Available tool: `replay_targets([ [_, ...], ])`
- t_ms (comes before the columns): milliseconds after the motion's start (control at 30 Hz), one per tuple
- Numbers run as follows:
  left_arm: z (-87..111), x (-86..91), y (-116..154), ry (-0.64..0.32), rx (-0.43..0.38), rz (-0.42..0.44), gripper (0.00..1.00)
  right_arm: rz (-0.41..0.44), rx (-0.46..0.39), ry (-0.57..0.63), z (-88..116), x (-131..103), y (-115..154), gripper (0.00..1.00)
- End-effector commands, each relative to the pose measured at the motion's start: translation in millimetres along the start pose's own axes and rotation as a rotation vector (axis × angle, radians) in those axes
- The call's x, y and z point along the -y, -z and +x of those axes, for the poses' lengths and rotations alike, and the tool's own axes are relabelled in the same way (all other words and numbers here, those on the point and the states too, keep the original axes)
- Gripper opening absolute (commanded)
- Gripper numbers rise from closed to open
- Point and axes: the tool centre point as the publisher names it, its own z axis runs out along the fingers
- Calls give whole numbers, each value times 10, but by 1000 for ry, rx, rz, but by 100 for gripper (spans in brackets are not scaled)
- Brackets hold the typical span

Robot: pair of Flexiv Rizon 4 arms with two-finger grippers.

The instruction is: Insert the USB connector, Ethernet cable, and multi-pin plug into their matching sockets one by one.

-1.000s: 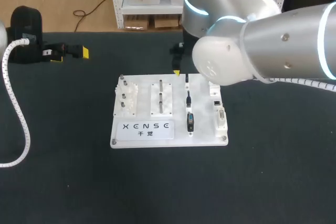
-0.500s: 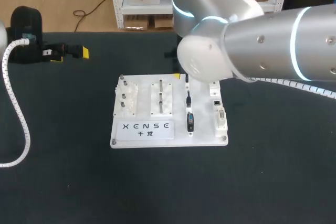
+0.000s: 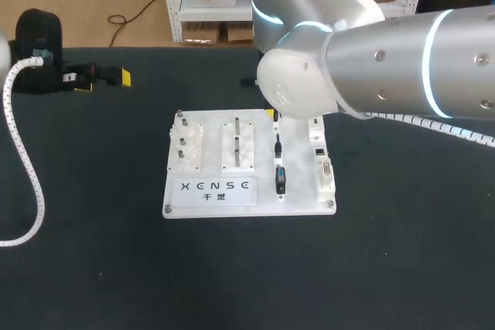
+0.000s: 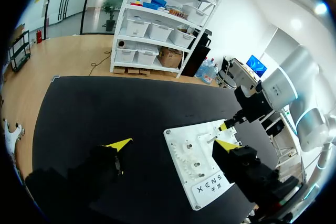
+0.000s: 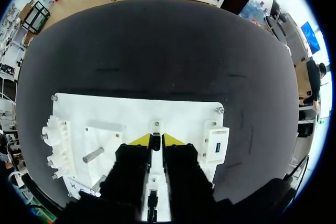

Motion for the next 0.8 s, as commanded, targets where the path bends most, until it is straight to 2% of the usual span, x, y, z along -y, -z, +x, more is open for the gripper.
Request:
replay_targets([
  [33, 0, 0, 0, 0, 0, 0, 100, -1, 4, 1, -2, 4, 10, 0],
  [600, 0, 0, 0, 0, 0, 0, 100, -30, 81, 27, 1, 44, 301, 0],
  [800, 0, 0, 0, 0, 0, 0, 100, -34, 113, 36, 42, 221, 434, 0],
])
